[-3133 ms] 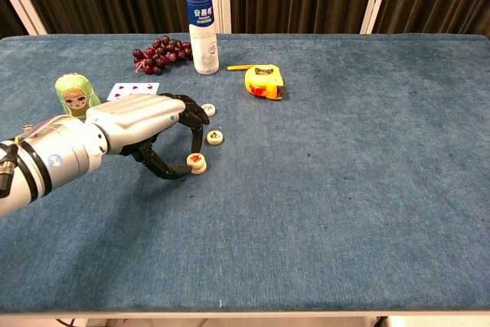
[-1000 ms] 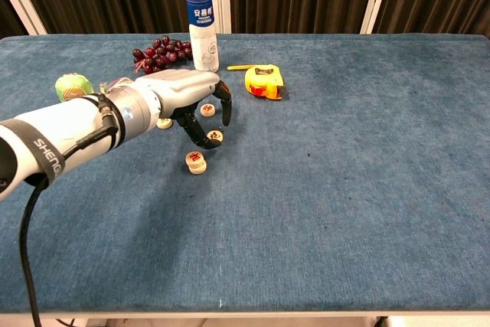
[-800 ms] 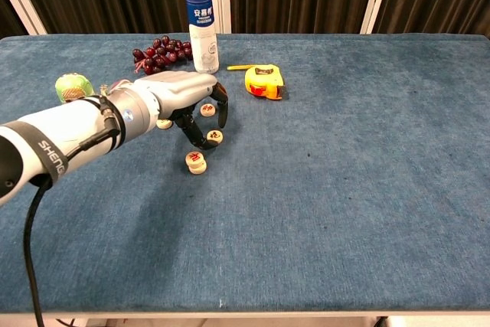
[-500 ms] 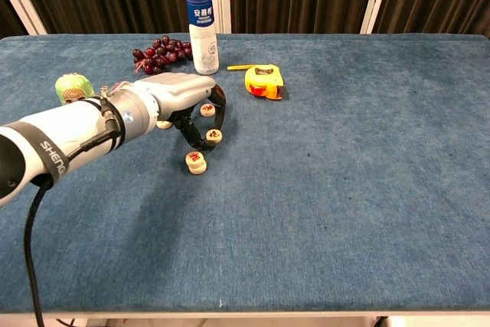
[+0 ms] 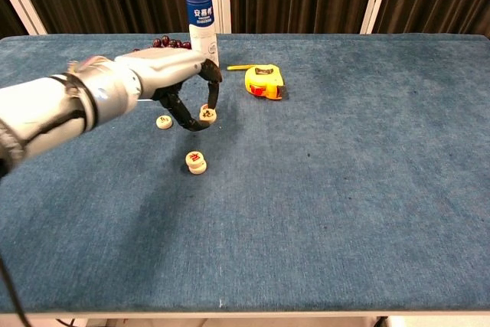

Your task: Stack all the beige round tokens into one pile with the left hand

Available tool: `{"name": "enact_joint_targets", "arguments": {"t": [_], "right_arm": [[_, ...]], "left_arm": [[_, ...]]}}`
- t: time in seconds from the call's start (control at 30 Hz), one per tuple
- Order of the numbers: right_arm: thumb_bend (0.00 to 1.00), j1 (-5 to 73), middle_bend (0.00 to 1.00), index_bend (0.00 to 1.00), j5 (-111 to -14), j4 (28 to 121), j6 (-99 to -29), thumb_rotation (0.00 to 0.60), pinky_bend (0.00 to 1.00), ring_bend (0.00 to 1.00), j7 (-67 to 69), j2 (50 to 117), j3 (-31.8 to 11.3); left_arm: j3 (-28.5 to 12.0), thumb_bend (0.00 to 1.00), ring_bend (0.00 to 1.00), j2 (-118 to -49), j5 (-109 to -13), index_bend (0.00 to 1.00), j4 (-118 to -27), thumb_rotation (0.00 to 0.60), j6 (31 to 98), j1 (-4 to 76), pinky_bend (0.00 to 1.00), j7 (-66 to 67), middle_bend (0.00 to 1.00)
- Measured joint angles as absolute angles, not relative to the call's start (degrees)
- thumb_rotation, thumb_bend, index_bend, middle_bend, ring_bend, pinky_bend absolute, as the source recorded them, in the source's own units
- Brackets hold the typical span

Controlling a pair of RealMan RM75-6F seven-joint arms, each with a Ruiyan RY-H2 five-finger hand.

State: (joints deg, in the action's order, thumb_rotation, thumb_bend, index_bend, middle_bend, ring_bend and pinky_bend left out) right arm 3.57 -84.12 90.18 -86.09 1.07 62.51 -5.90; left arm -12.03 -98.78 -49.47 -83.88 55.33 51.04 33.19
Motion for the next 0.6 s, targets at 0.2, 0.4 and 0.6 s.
{"name": "enact_joint_targets", "arguments": {"t": [0.2, 0.4, 0.6], "right_arm": [[0.2, 3.87, 0.12, 0.01, -84.39, 90.19, -85.78, 0.6, 0.09, 0.0, 0.91, 62.77, -5.78], [0.2, 3.76, 0.12, 0.01, -84.51, 90.52, -86.09, 0.6, 0.09, 0.0, 0.56, 62.63, -5.69], [0.2, 3.48, 0.12, 0.01, -84.48, 90.8, -86.42, 0.6, 0.09, 0.0, 0.37, 62.54, -5.55]], "left_arm": [[-8.58, 0.35, 0.0, -94.72, -50.97, 0.53, -91.94, 0.6, 56.8, 48.53, 0.0, 32.91, 0.14], [-6.75, 0.34, 0.0, -94.91, -50.44, 0.53, -93.3, 0.6, 57.06, 47.77, 0.0, 33.49, 0.14], [-6.68, 0.34, 0.0, -95.75, -50.55, 0.52, -92.73, 0.6, 57.21, 47.75, 0.0, 33.03, 0.14]]}}
